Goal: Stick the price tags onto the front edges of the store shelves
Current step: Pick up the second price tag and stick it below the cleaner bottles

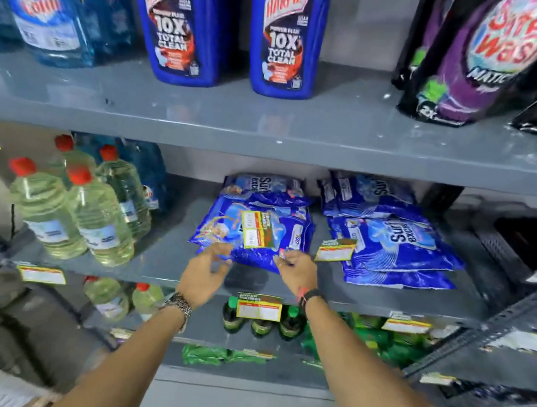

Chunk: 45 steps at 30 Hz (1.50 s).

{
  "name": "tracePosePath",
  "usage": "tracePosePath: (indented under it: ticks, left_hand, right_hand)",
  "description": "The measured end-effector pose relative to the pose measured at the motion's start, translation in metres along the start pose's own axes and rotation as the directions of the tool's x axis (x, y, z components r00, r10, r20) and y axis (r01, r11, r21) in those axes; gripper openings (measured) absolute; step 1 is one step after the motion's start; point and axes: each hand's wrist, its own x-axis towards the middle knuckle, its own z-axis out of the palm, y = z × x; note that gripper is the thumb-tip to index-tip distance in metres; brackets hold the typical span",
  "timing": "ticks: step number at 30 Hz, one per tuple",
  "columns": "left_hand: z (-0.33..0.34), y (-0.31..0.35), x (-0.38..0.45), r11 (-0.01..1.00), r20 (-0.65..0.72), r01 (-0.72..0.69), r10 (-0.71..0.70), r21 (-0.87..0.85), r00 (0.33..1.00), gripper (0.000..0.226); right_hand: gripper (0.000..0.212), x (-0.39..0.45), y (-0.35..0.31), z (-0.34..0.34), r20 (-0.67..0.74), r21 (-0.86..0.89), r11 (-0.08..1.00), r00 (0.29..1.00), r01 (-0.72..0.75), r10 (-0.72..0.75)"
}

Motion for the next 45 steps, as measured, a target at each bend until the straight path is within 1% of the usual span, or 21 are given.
tracePosePath:
  ticks: [4, 7, 9, 11, 13, 14, 17, 19, 21, 22, 24, 27, 29, 32, 34, 36, 40, 43, 45]
  left_hand:
    - [0.007, -0.002, 0.019, 0.998, -0.043, 0.051, -0.053, -0.045, 0.998, 0.026]
    - [0.010, -0.010, 0.027, 0.994, -0.077, 0.064, -0.071, -0.093, 0.994, 0.027]
    - [0.010, -0.014, 0.029, 0.986, -0.078, 0.066, -0.079, -0.152, 0.994, 0.027]
    - [0.009, -0.021, 0.033, 0.980, -0.087, 0.074, -0.091, -0.183, 0.992, 0.025]
    - [0.008, -0.027, 0.034, 0.980, -0.093, 0.088, -0.106, -0.180, 0.990, 0.024]
    - [0.006, -0.030, 0.035, 0.978, -0.092, 0.088, -0.107, -0.189, 0.990, 0.023]
    - [0.002, -0.033, 0.038, 0.966, -0.069, 0.105, -0.124, -0.235, 0.990, 0.021]
    - [-0.004, -0.031, 0.041, 0.966, -0.063, 0.097, -0.115, -0.240, 0.991, 0.021]
    - [-0.013, -0.026, 0.044, 0.964, -0.075, 0.092, -0.114, -0.248, 0.991, 0.021]
    - [-0.019, -0.023, 0.046, 0.960, -0.087, 0.088, -0.115, -0.267, 0.990, 0.021]
    - [-0.030, -0.016, 0.049, 0.943, -0.109, 0.077, -0.118, -0.324, 0.987, 0.020]
    - [-0.045, -0.002, 0.053, 0.903, -0.131, 0.055, -0.121, -0.425, 0.984, 0.020]
    - [-0.055, 0.007, 0.055, 0.865, -0.091, 0.054, -0.114, -0.499, 0.989, 0.021]
    - [-0.071, 0.018, 0.053, 0.841, 0.049, 0.073, -0.056, -0.537, 0.997, 0.021]
    - [-0.077, 0.026, 0.048, 0.852, 0.084, 0.040, 0.005, -0.523, 0.996, 0.024]
    - [-0.082, 0.034, 0.041, 0.860, 0.067, -0.003, 0.043, -0.511, 0.997, 0.023]
    - [-0.088, 0.035, 0.034, 0.863, 0.072, -0.008, 0.051, -0.505, 0.996, 0.017]
    - [-0.097, 0.041, 0.028, 0.871, 0.038, -0.038, 0.065, -0.490, 0.997, 0.014]
    - [-0.108, 0.049, 0.021, 0.857, -0.038, -0.090, 0.082, -0.507, 0.996, 0.011]
  right_hand:
    - [0.026, 0.024, -0.012, 0.023, -0.021, 0.021, 0.998, 0.998, -0.066, 0.066]
    - [0.042, 0.040, -0.014, 0.041, -0.066, -0.043, 0.994, 0.993, -0.103, 0.100]
    - [0.048, 0.048, -0.015, 0.047, -0.115, -0.024, 0.988, 0.982, -0.152, 0.148]
    - [0.047, 0.054, -0.014, 0.051, -0.145, -0.001, 0.985, 0.974, -0.174, 0.172]
    - [0.041, 0.060, -0.010, 0.052, -0.156, -0.010, 0.982, 0.970, -0.188, 0.184]
    - [0.037, 0.063, -0.009, 0.051, -0.163, 0.013, 0.981, 0.968, -0.194, 0.193]
    - [0.020, 0.061, -0.014, 0.045, -0.132, 0.207, 0.954, 0.961, -0.214, 0.244]
    - [0.018, 0.056, -0.021, 0.038, -0.116, 0.325, 0.927, 0.965, -0.186, 0.234]
    - [0.014, 0.048, -0.029, 0.028, -0.105, 0.365, 0.923, 0.980, -0.122, 0.171]
    - [0.010, 0.044, -0.034, 0.022, -0.101, 0.359, 0.931, 0.988, -0.071, 0.114]
    - [0.006, 0.035, -0.044, 0.010, -0.076, 0.300, 0.953, 0.997, 0.031, -0.008]
    - [0.009, 0.019, -0.062, -0.005, -0.013, 0.197, 0.970, 0.990, 0.142, -0.142]
    - [0.010, 0.007, -0.076, -0.012, 0.012, 0.140, 0.967, 0.977, 0.211, -0.215]
    - [0.011, -0.013, -0.094, -0.018, 0.020, 0.087, 0.949, 0.951, 0.304, -0.307]
    - [0.011, -0.027, -0.104, -0.022, 0.023, 0.058, 0.935, 0.936, 0.350, -0.352]
    - [0.011, -0.039, -0.112, -0.028, 0.028, 0.043, 0.927, 0.927, 0.372, -0.373]
    - [0.011, -0.057, -0.116, -0.035, 0.025, 0.010, 0.919, 0.918, 0.395, -0.395]
    - [0.008, -0.067, -0.120, -0.040, 0.014, 0.005, 0.914, 0.913, 0.407, -0.407]
    - [0.007, -0.078, -0.130, -0.044, -0.001, 0.032, 0.895, 0.896, 0.445, -0.445]
